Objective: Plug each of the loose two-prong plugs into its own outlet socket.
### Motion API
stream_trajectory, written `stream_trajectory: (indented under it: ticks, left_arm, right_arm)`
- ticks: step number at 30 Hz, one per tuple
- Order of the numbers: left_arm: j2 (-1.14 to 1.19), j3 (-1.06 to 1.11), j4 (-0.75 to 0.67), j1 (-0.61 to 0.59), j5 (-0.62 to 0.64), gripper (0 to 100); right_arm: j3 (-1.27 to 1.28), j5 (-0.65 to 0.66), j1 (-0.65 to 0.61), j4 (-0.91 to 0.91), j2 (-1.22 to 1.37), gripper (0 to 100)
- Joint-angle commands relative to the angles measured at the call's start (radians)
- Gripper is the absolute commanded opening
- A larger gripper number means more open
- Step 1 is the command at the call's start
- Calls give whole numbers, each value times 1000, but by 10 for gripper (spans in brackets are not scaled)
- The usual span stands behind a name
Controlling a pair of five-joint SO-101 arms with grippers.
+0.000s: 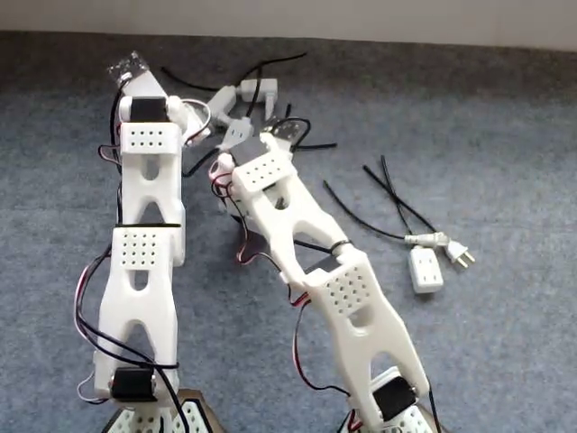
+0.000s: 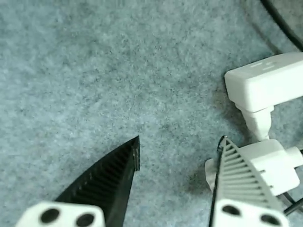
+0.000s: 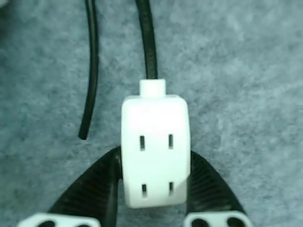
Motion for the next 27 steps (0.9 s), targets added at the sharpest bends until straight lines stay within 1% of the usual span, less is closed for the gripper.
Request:
stream_trajectory:
  ticks: [1, 2, 4, 6, 10, 13, 14, 16, 18, 22, 25, 27]
  left_arm:
    - [-7, -33, -20, -10, 6, 256]
    - [-7, -33, -25, -10, 6, 256]
    - [-7, -33, -25, -10, 6, 256]
    - [-7, -33, -25, -10, 5, 256]
    - [-7, -33, -23, -10, 2, 256]
    - [-7, -33, -21, -10, 2, 256]
    - [-7, -33, -21, -10, 2, 256]
    - [-7, -33, -21, -10, 2, 256]
    - [-7, -33, -21, -8, 2, 256]
    - [-7, -33, -23, -7, 2, 256]
    - [-7, -33, -25, -5, 2, 256]
    - [-7, -33, -25, -4, 2, 256]
  right_arm:
    - [-77, 14, -8, 5, 16, 232]
    - [-97, 20, -10, 21, 16, 279]
    - [-163, 21, -24, 62, 16, 341]
    - [-266, 83, -33, 116, 16, 354]
    - [-596, 264, -25, 237, 16, 354]
    - [-822, 494, 36, 240, 5, 354]
    - [-842, 568, 70, 242, -16, 354]
    - [-792, 678, 140, 242, -87, 354]
    - [-668, 764, 217, 242, -173, 354]
    - [-312, 953, 371, 240, -384, 354]
    - [-30, 1103, 447, 240, -547, 354]
    - [156, 1240, 486, 240, -651, 354]
